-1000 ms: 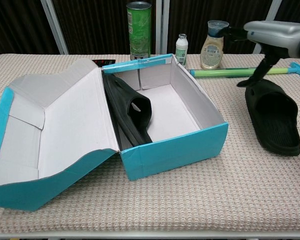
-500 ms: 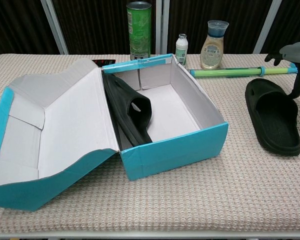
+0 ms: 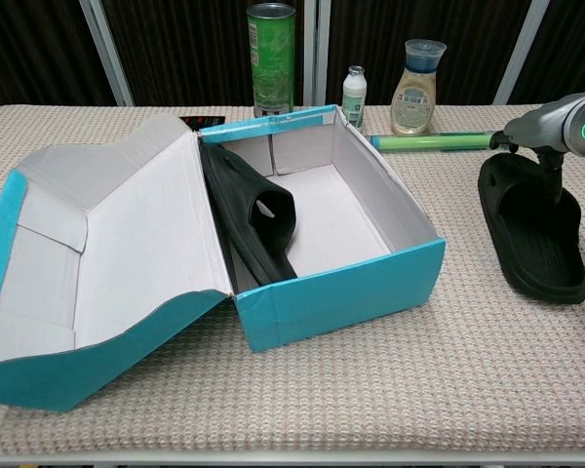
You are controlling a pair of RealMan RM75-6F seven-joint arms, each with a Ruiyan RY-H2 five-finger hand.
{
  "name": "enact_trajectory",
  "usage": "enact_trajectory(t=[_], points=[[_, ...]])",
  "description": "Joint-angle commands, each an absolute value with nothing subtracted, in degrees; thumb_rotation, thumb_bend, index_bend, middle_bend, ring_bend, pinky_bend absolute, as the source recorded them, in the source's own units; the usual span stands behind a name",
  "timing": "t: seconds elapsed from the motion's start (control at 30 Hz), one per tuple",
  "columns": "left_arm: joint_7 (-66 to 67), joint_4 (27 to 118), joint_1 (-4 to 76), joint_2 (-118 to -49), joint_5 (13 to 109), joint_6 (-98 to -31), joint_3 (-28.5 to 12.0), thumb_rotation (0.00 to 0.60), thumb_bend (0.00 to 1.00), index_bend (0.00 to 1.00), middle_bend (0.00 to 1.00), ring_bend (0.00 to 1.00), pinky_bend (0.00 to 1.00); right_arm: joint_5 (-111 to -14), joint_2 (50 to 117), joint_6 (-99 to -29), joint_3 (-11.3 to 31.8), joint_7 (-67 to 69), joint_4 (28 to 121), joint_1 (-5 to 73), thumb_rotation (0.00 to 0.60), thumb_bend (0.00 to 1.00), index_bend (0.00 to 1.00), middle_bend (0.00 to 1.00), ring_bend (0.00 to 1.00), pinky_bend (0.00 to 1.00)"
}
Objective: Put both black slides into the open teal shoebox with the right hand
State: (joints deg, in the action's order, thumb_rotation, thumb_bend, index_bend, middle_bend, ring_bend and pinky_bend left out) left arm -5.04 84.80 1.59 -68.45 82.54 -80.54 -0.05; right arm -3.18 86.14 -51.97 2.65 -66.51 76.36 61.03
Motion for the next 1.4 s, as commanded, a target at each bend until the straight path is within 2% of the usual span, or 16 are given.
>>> enact_trajectory(t=[0.03,0.23,0.43,0.53,0.63,0.77,0.93,1.17,1.4], points=[[-5.15,84.67,1.5,-68.49,82.46,-80.58,-0.01,0.6,0.06,0.27,0.21,0.11,0.07,-2.64,87.68,-51.33,2.27,-67.19,74.62,61.66,0.6,0.07,0.07,0.12,0.0,0.0],[-5.39,84.51,1.36,-68.51,82.34,-80.67,0.04,0.6,0.06,0.26,0.21,0.11,0.07,-3.59,89.77,-51.2,1.52,-68.17,72.28,62.3,0.6,0.09,0.13,0.15,0.0,0.0],[-5.55,84.43,1.25,-68.58,82.22,-80.67,0.1,0.6,0.06,0.27,0.21,0.11,0.07,-7.11,90.9,-52.17,1.19,-67.01,71.6,61.76,0.6,0.14,0.28,0.26,0.01,0.0],[-5.56,84.5,1.21,-68.47,82.22,-80.66,0.15,0.6,0.06,0.27,0.21,0.11,0.07,-12.86,90.45,-52.08,2.53,-61.28,71.56,59.94,0.6,0.17,0.32,0.31,0.06,0.06],[-5.52,84.62,1.21,-68.38,82.18,-80.62,0.16,0.6,0.06,0.27,0.21,0.11,0.07,-20.93,89.39,-52.12,4.99,-51.68,72.2,57.0,0.6,0.18,0.33,0.32,0.08,0.15],[-5.04,85.14,1.24,-68.06,82.33,-80.72,0.19,0.6,0.06,0.27,0.21,0.11,0.07,-32.81,86.74,-50.3,8.87,-35.61,72.71,52.65,0.6,0.22,0.34,0.32,0.09,0.22],[-4.32,86.07,1.3,-67.57,82.55,-80.85,0.24,0.6,0.06,0.27,0.21,0.11,0.07,-46.48,80.59,-44.93,14.15,-14.95,75.68,48.22,0.6,0.24,0.34,0.32,0.09,0.24],[-2.92,87.76,1.48,-66.6,82.93,-81.02,0.3,0.6,0.06,0.26,0.21,0.11,0.07,-64.8,75.82,-47.79,18.07,10.11,75.62,43.51,0.6,0.26,0.35,0.33,0.09,0.26],[-1.96,88.97,1.46,-66.04,82.92,-81.25,0.33,0.6,0.06,0.27,0.21,0.11,0.08,-74.73,77.83,-50.17,19.32,29.3,74.96,44.0,0.6,0.27,0.36,0.33,0.09,0.27]])
